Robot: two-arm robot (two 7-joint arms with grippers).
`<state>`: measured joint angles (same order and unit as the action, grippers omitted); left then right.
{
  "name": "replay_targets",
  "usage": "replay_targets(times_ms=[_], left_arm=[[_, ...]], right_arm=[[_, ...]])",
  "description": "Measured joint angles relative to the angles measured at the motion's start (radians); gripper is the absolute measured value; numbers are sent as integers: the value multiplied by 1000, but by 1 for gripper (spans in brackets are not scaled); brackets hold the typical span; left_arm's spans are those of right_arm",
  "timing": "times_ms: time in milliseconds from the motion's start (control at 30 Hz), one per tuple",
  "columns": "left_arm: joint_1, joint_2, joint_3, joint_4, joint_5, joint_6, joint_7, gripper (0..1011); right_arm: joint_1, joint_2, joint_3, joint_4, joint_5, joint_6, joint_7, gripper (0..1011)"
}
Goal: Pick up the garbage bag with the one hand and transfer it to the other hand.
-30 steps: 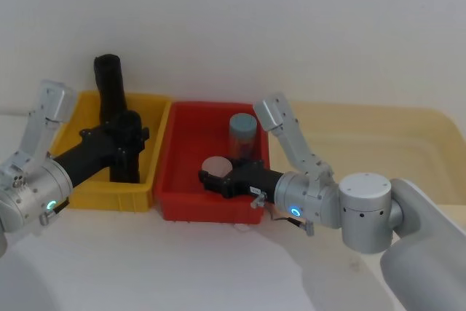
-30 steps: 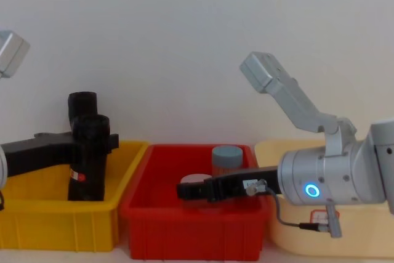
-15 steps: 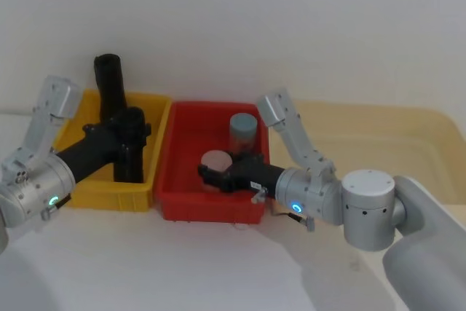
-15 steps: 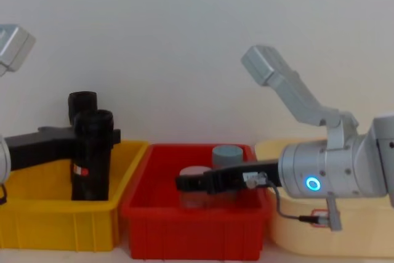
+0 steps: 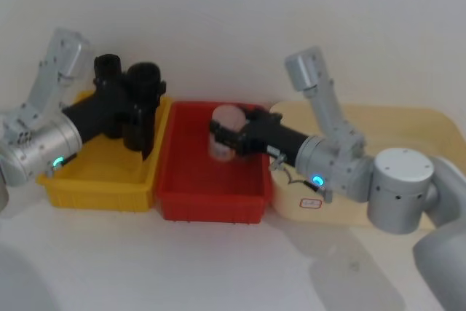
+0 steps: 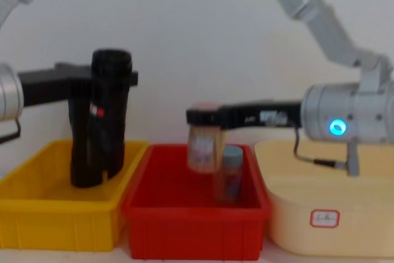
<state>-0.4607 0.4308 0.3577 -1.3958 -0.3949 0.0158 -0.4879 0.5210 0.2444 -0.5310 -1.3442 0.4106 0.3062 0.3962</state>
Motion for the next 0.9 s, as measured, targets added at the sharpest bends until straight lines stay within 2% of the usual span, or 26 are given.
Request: replay_targets(times_ms=[133,233,433,567,600,767,900], left_arm=[[-33,7,11,-28,15,0,-12,370],[-69,8,21,-41,26,-2,-28,370],[-142,-10,39,-32,30,-23,-61,370],[-205,-43,55,9,20,-53,-100,370],[-219,-51,59,20,17,-58,-106,370],[-278,-97,74,82,-5,-93,-147,370],[-342,-156,92,166,-31,-131,-192,370]], right_arm=[[-13,25,27,-66,7,-7,-13,664],[-31,56,62,-141,12,-12,-31,664],[-56,95,108,-228,13,-13,-65,664],[-84,130,156,-303,10,-10,-97,664],[-84,130,156,-303,10,-10,-97,664],[-121,165,212,-374,2,0,-140,664],[-156,188,257,-419,-2,9,-171,664]])
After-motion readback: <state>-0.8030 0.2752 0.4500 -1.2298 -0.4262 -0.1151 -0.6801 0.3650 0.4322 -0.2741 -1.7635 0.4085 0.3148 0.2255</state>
